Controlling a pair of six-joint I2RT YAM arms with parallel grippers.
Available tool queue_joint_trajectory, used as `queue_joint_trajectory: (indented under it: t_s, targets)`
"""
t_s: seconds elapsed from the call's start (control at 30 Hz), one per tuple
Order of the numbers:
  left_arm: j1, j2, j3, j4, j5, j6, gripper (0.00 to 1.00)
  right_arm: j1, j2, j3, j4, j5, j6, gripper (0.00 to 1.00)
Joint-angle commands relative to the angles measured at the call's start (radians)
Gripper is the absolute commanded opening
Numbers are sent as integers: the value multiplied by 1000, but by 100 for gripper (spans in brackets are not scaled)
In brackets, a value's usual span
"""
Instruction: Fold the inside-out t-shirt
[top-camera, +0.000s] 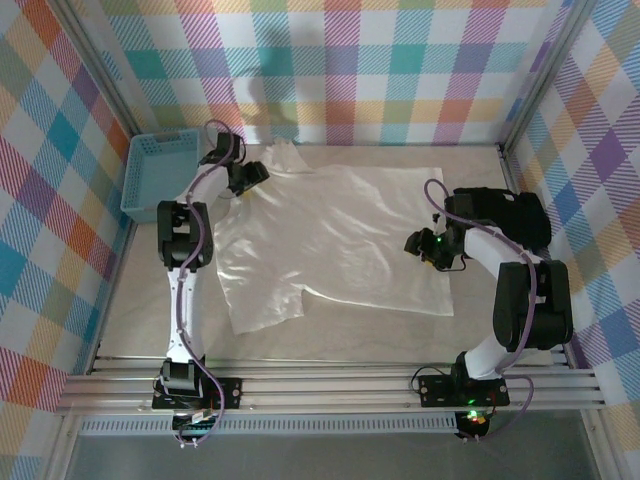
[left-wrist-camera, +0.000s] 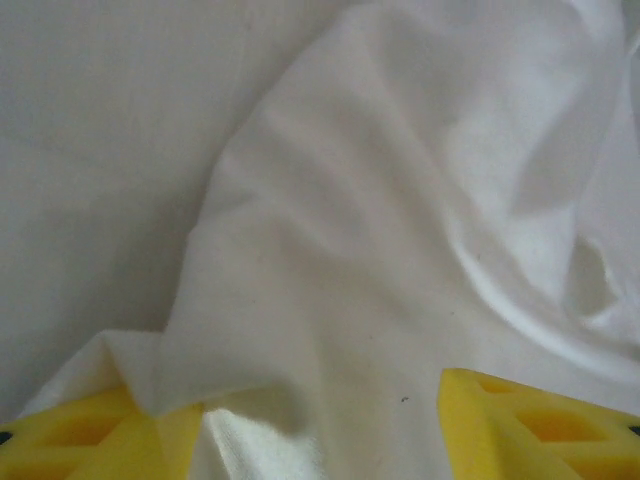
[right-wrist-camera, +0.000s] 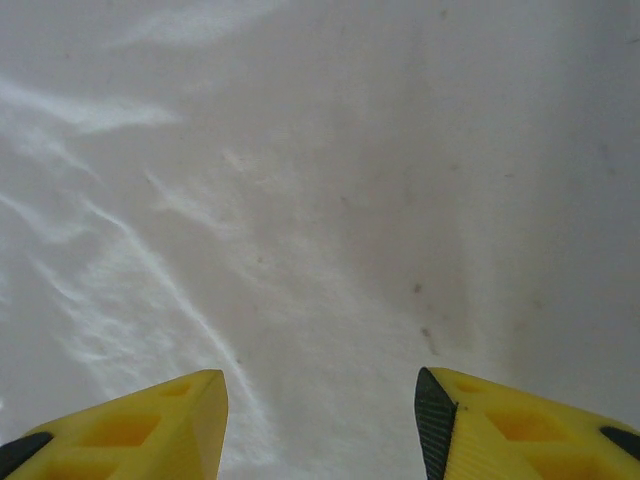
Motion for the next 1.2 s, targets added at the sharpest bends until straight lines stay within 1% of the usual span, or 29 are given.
queue_joint_trajectory:
  t_s: [0.0,0.03,0.1,0.2,0.3,0.37,0.47,0.63,0.7,0.73,0.83,0.97,1.03,1.13,1.17]
  targets:
    - [-4,115,173,-208,-23,38,64,5,-21,26,-35,38,-25,54]
    - [-5,127,210,-225,-12,41,64,3,-26,28,-46,56,-29,55]
    - [-7,108,217,-222,3,40,64,-1,-27,29,-67,72,-32,55]
    - [-10,32,165,-194,14,39,65,-3,-32,16,-95,70,-24,55]
    - [-13,-86,57,-150,28,38,65,-4,-49,-9,-167,77,-19,54]
    - [-16,-187,-54,-102,35,37,65,-5,-87,-39,-221,120,-12,54]
    - [-20,-367,-271,6,45,16,66,-8,-165,-86,-294,176,22,53]
    - [-47,-692,-714,257,43,-101,66,-2,-276,-189,-368,214,166,50]
    - [-70,-774,-831,311,43,-123,66,-2,-283,-203,-417,269,180,49]
    - [-84,-808,-869,310,40,-123,66,0,-286,-209,-436,284,187,49]
    - [-122,-881,-947,296,33,-121,66,7,-296,-220,-450,268,231,48]
    - [-174,-957,-1023,287,-3,-108,66,9,-281,-250,-429,271,243,48]
    - [-187,-977,-1047,268,-25,-96,66,9,-253,-242,-397,272,231,48]
    - [-189,-996,-1077,255,-27,-84,66,9,-203,-231,-360,275,216,48]
    - [-191,-1006,-1088,217,-28,-80,66,9,-191,-231,-346,279,209,47]
